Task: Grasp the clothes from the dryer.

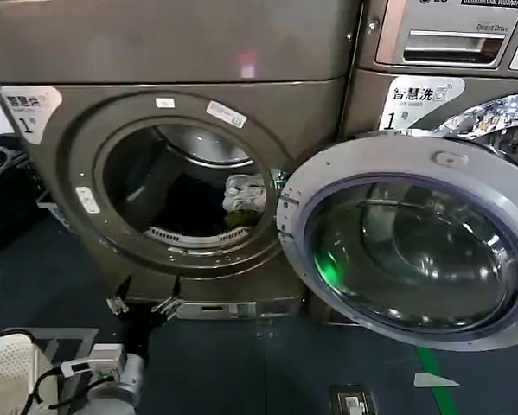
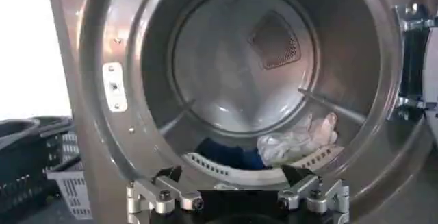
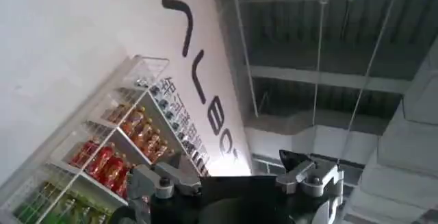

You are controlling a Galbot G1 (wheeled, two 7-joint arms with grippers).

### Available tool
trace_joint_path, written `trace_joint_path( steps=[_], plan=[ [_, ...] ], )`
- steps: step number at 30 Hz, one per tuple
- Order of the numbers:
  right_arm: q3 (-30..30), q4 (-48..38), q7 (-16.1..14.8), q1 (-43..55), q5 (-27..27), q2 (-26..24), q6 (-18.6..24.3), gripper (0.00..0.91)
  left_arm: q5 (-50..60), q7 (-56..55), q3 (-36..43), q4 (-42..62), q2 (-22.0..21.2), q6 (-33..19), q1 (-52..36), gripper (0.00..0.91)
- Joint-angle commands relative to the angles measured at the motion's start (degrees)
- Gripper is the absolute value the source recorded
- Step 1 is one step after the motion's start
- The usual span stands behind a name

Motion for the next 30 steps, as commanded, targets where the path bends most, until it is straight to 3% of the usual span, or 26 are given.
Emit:
trace_joint_path(
  steps=[1, 21, 30],
  plan=[
    [-0.38, 0.44, -0.09, 0.21, 0.03, 0.09, -0.03, 0.907, -0.01, 0.05, -0.05, 0.03, 0.14, 0.04, -0.02, 0.907],
    [-0.01, 1.17, 0.34, -0.69, 0.07, 0.32, -0.53, 0.907, -0.56, 0.35, -0.33, -0.16, 1.08, 0.05, -0.68, 0.907],
    [1.31, 2.05, 0.32, -2.33, 0.15, 0.95, -0.81, 0.907, -5.24, 0.46, 0.34, 4.24, 5.52, -0.45, -9.91, 0.907]
  ],
)
